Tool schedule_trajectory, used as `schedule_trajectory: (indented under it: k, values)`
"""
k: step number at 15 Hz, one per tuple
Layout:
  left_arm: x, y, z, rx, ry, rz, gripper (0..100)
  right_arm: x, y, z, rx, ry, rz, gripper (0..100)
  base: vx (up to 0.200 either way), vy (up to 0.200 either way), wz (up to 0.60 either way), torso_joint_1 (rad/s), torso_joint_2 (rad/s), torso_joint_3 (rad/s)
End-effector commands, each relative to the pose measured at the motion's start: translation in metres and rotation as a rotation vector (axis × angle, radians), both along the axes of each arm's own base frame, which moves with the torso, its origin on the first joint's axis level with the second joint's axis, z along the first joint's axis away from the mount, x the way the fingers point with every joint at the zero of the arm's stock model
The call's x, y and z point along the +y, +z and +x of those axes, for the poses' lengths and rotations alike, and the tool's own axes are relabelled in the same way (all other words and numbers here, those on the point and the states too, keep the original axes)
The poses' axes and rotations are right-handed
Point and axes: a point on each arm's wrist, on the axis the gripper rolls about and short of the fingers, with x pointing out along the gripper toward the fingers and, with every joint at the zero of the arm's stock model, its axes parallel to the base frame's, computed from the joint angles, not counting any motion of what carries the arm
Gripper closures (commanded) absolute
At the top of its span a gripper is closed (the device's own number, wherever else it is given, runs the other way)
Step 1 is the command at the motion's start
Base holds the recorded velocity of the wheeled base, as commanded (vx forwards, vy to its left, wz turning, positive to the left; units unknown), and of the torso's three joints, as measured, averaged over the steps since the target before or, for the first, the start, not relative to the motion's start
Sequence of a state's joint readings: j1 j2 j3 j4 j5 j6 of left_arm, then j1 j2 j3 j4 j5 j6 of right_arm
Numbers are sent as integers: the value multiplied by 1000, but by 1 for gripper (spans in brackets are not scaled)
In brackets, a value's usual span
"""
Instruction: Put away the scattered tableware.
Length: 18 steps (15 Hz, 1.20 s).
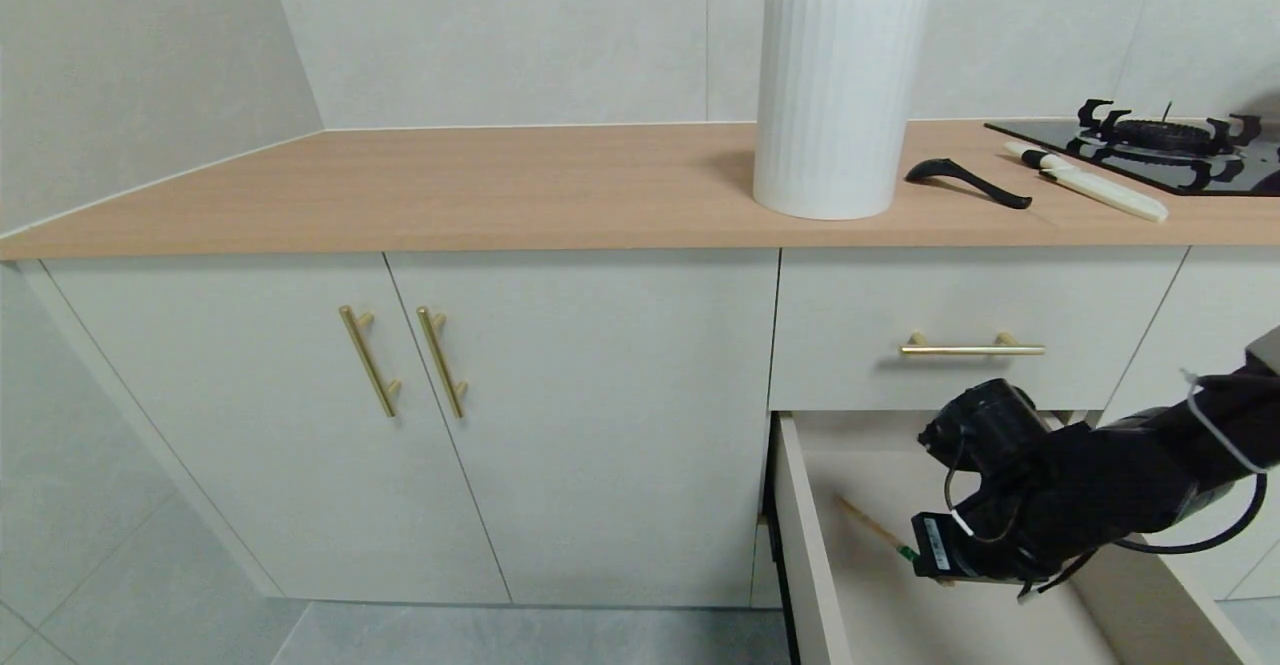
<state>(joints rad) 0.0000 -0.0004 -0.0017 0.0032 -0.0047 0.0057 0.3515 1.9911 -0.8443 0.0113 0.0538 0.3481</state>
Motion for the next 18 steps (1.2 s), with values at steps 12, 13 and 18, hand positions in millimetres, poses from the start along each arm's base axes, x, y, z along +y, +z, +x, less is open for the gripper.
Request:
schedule_trajectory:
  k: [12, 13, 18]
  values:
    - [0, 0, 0, 0, 0, 0, 0, 15, -85, 16, 46, -25, -144, 100, 0, 0, 0, 0, 0, 0]
    - [0, 0, 0, 0, 0, 0, 0, 15, -86, 16, 46, -26, -147, 100, 0, 0, 0, 0, 0, 0]
    - [0, 0, 0, 0, 0, 0, 0, 16, -86, 17, 44, -37, -144, 100, 0, 0, 0, 0, 0, 0]
